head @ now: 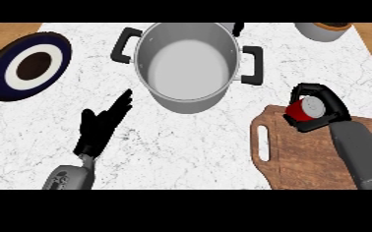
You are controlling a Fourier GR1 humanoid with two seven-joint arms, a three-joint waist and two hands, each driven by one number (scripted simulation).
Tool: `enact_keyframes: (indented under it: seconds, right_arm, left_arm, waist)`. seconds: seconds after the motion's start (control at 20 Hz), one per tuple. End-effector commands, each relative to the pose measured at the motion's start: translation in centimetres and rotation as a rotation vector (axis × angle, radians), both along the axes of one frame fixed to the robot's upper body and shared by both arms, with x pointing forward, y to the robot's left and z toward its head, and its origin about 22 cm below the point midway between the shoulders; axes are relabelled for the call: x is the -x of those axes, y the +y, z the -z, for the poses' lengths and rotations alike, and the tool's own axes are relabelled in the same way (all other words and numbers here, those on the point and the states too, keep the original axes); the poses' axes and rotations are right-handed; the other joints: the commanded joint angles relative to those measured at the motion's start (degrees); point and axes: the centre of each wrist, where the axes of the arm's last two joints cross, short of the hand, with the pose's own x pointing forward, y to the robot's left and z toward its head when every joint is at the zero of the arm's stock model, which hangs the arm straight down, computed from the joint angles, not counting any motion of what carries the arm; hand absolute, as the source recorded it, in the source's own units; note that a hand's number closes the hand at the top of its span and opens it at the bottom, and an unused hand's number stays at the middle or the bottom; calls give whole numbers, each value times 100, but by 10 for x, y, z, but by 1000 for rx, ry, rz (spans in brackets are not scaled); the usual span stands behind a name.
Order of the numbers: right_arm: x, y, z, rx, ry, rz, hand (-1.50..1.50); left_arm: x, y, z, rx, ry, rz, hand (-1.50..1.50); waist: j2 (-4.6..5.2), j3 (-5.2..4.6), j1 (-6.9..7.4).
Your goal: Pick the can from the cutting board and place it in the pot
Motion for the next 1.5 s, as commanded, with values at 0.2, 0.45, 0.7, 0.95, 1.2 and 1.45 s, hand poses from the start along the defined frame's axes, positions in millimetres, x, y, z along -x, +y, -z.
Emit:
enact_keyframes:
  seconds: [0.2,0.45,0.7,0.95,1.2,1.45]
  right_arm:
    - [-12,10,-15,83,-162,-91,150]
    - [-48,28,-78,178,-273,-63,150]
    - [-55,42,-118,288,-368,-41,150]
    - [-63,91,-157,343,-382,-39,150]
    - [-67,155,-197,421,-380,-48,150]
    - [-69,219,-215,529,-370,-104,150]
  left_arm:
    - [1,-7,-1,9,9,-34,0]
    - [10,26,1,-10,14,-43,0]
    - [2,22,-1,-8,15,-55,0]
    - [16,16,17,2,9,-37,0]
    - [13,21,1,3,17,-18,0]
    - [3,-9,12,8,19,-34,0]
  waist:
    - [-57,-8,-146]
    - [-94,-17,-194]
    - [-91,-17,-222]
    - [-74,-15,-170]
    - [-76,-14,-131]
    - [-57,-15,-128]
